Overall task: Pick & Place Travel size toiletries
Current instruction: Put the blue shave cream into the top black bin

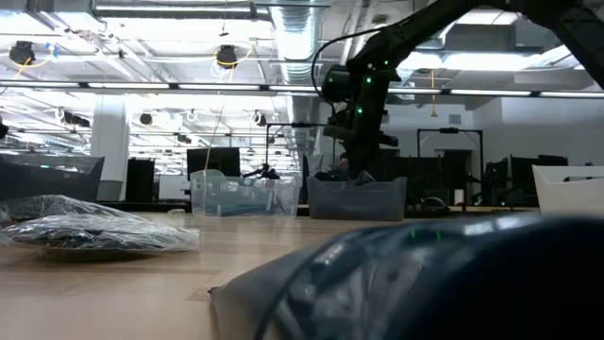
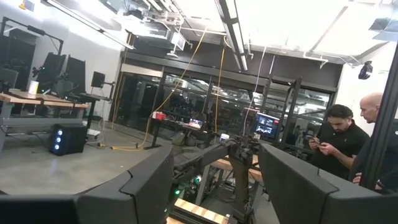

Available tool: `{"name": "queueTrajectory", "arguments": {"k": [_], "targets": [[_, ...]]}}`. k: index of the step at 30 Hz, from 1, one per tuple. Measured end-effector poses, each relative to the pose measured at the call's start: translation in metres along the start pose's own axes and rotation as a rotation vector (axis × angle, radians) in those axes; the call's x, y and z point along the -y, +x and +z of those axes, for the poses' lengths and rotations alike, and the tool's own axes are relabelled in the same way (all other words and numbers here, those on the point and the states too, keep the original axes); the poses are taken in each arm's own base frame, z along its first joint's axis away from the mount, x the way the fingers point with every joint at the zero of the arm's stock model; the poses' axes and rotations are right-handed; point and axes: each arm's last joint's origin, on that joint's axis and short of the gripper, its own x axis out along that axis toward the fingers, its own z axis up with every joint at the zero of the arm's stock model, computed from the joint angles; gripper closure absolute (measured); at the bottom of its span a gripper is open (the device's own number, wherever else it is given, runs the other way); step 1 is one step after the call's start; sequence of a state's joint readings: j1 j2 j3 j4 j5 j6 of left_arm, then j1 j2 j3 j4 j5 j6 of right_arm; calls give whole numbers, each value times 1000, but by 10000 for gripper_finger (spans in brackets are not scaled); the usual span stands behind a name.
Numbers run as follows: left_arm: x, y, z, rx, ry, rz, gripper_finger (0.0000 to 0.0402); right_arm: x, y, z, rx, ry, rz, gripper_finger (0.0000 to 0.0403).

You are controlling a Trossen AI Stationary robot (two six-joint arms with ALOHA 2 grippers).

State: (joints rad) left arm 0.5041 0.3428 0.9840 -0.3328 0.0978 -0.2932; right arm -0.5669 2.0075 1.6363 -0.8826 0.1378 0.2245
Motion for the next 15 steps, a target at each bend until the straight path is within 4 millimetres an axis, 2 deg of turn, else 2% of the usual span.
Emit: {"name": "queueTrajectory", "arguments": {"k": [5, 7, 10, 13, 15], "targets": [[0, 0, 0, 0, 0, 0, 170, 4, -4, 1, 10, 12, 9, 257], [0, 0, 0, 0, 0, 0, 170, 7, -12, 2, 22, 46, 29, 218], [0, 0, 0, 0, 0, 0, 170, 4, -29, -1, 14, 62, 150, 173], [0, 0, 0, 0, 0, 0, 170, -8, -57, -13, -27, 59, 261, 162], [0, 0, 0, 0, 0, 0, 170, -27, -76, -28, -69, 31, 288, 168]]}}
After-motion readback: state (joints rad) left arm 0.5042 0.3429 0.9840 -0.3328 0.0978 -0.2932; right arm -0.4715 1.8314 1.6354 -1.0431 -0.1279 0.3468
